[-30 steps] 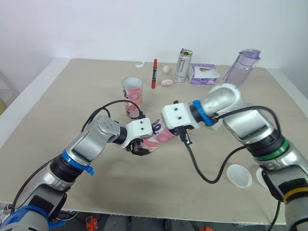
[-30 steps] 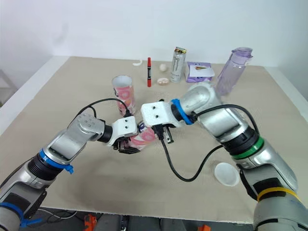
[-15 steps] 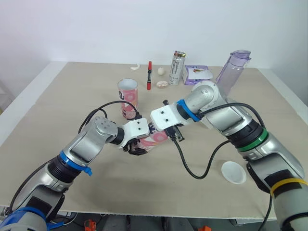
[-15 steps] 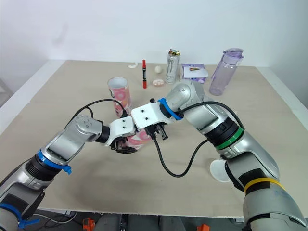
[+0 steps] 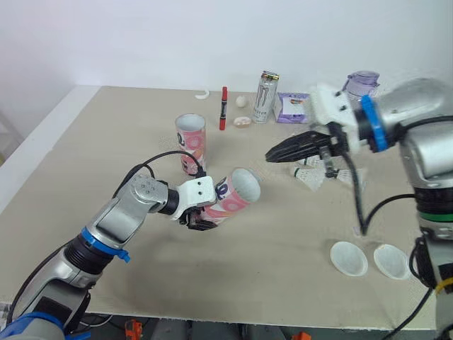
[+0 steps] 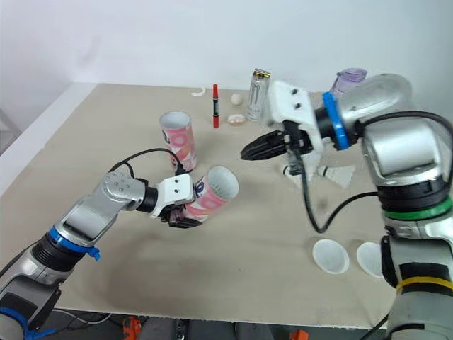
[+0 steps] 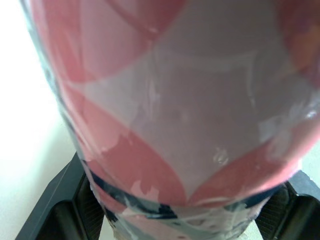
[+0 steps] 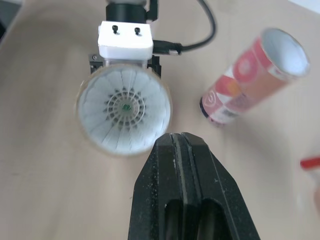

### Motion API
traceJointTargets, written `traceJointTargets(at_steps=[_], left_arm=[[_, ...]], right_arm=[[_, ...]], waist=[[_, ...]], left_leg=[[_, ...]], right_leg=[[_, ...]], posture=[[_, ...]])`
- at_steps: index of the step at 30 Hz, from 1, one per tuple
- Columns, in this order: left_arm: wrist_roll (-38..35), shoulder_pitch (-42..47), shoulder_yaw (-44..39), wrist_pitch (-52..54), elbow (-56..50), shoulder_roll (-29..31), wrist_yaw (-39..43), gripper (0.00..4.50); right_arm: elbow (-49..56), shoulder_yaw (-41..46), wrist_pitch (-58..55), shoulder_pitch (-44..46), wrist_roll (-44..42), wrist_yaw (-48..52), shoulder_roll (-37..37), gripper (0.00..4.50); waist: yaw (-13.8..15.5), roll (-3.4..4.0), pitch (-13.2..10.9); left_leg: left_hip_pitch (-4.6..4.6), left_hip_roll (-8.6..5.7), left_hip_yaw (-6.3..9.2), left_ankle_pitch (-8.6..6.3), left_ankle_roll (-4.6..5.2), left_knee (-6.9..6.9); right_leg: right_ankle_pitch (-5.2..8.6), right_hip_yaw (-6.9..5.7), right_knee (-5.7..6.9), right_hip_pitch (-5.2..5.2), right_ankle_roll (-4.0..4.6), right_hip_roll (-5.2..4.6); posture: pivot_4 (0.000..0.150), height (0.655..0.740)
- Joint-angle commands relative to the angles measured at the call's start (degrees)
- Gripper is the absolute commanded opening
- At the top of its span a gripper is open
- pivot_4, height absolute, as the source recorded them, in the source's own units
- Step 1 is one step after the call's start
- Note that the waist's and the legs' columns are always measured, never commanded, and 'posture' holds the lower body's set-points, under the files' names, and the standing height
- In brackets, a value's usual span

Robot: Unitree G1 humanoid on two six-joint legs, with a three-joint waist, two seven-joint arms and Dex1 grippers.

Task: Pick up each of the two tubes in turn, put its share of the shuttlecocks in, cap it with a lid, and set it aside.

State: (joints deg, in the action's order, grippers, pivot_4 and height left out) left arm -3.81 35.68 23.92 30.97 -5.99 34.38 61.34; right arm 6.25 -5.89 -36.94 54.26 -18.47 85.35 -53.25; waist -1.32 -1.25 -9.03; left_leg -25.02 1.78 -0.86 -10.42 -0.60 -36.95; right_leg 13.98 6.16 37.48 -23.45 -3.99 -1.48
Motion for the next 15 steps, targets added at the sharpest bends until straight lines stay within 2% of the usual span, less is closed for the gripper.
traceJointTargets(at_steps=[1, 5, 8, 15], left_arm=[[-1.6, -2.4, -3.2, -7.4, 4.2, -3.0, -2.2, 3.45], [-7.3, -5.6, -6.1, -14.5, 4.5, -8.8, -1.2, 3.45], [-7.8, -7.8, -4.6, -20.7, 6.0, -12.0, 0.2, 3.45], [-9.9, -9.4, -4.5, -25.1, 11.7, -18.4, 0.7, 3.45]], right_arm=[[5.2, 7.2, -4.2, -5.6, -4.1, -2.2, -3.9, 0.09], [9.0, 11.3, -2.7, -18.6, -3.5, -2.0, -9.1, 0.09], [10.0, 13.8, -0.7, -27.9, -2.4, -1.8, -12.1, 0.09], [5.5, 16.1, 7.8, -41.4, 3.0, -2.7, -16.8, 0.09]], waist=[[0.0, 0.01, 0.0], [0.4, -0.03, 0.0], [0.3, -0.03, -0.1], [0.1, -0.02, -0.1]], left_leg=[[0.01, -0.01, 0.0, 0.01, 0.01, 0.0], [-0.04, 0.0, -0.03, 0.03, 0.04, -0.03], [-0.27, -0.14, -0.36, 0.02, 0.04, 0.02], [-0.3, -0.31, -0.34, -0.13, 0.05, 0.29]], right_leg=[[-0.02, 0.0, -0.01, 0.01, -0.03, -0.01], [-0.03, -0.07, -0.08, 0.04, -0.06, -0.1], [-0.06, -0.03, -0.22, -0.06, -0.18, -0.43], [0.02, 0.01, -0.32, -0.06, -0.42, -0.46]], posture=[[0.15, 0.74], [0.15, 0.74], [0.15, 0.74], [0.15, 0.74]])
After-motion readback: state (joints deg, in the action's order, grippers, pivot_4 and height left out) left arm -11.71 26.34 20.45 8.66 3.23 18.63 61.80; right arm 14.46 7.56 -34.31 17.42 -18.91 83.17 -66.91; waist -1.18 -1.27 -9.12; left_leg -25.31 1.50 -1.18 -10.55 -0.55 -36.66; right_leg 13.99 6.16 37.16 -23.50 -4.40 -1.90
